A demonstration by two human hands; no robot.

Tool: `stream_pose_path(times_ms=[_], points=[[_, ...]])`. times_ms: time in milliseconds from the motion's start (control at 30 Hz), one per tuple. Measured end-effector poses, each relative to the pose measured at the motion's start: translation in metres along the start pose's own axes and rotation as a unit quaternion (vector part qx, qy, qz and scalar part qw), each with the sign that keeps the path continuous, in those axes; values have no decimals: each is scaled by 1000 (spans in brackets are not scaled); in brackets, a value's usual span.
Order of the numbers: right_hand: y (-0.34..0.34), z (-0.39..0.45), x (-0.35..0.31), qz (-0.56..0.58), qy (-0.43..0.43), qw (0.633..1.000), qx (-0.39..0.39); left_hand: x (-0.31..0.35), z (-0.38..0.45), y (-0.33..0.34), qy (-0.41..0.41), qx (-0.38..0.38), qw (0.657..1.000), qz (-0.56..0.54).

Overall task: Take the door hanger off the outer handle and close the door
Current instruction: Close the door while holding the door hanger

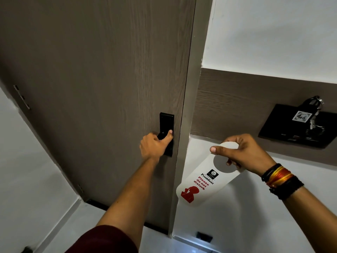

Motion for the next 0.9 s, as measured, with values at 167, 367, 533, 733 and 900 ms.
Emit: stream_pose_path(times_ms=[167,367,533,733,900], points=[[-1,5,6,-1,0,1000,5,2,7,5,8,-3,1000,9],[-2,12,10,0,-1,1000,8,-1,12,9,22,-10,1000,19],[1,18,5,-4,-18,1000,0,9,27,-8,130,-51,973,181],[5,20,-9,-16,-23,1000,-12,28,44,-27,234,-94,872,419],[15,18,-25,-38,-15,999,-21,37,38,-31,251,-94,844,465]])
Point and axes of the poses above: each hand's wrist, its own z-axis towards the middle knuckle, its own y-axis out of the palm, x = y × z, the point moved 3 cm from there along z, towards the middle knuckle, and after that the axes turned 5 degrees about -x, right-handed, at the moved point
